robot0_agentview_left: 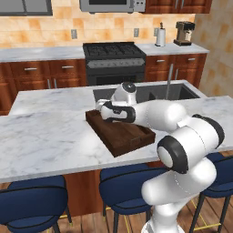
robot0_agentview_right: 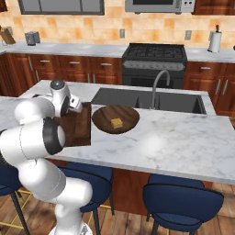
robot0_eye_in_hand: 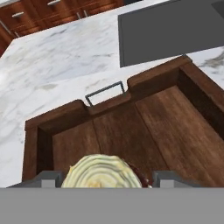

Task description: Place the bowl with cake and the cupcake onto the tray.

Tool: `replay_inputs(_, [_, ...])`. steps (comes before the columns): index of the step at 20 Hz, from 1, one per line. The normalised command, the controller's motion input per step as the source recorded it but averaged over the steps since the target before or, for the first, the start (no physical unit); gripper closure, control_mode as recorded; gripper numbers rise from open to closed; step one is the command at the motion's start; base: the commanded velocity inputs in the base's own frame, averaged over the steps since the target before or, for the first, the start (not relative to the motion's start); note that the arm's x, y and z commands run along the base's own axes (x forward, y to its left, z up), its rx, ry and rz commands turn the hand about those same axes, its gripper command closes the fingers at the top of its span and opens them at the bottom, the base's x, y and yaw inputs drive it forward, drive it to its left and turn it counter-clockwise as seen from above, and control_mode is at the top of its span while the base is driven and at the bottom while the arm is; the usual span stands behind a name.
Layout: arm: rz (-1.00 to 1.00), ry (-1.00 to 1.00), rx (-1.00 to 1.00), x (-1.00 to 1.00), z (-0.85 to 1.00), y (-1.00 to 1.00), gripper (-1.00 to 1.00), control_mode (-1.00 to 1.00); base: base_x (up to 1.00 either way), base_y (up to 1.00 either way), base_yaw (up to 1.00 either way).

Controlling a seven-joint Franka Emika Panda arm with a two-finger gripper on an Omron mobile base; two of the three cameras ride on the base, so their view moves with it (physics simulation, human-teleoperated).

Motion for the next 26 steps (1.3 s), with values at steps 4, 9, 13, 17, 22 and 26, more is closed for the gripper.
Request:
replay_inputs(4, [0.0,0.0,0.0,0.13,-0.25,0.13,1.0,-1.0,0.0,0.0,0.0])
replay_inputs(9, [0.0,0.0,0.0,0.17,-0.26,0.07,1.0,-1.0,0.0,0.0,0.0])
replay_inputs(13, [0.0,0.0,0.0,0.29,-0.26,0.01,1.0,-1.0,0.0,0.0,0.0])
replay_inputs(17, [0.0,0.0,0.0,0.37,-0.22,0.06,-1.0,-1.0,0.0,0.0,0.0])
replay_inputs(22, [0.0,0.0,-0.03,0.25,0.0,0.0,-1.0,-1.0,0.0,0.0,0.0])
replay_inputs(26, [0.0,0.0,-0.04,0.23,0.0,0.0,-1.0,-1.0,0.0,0.0,0.0])
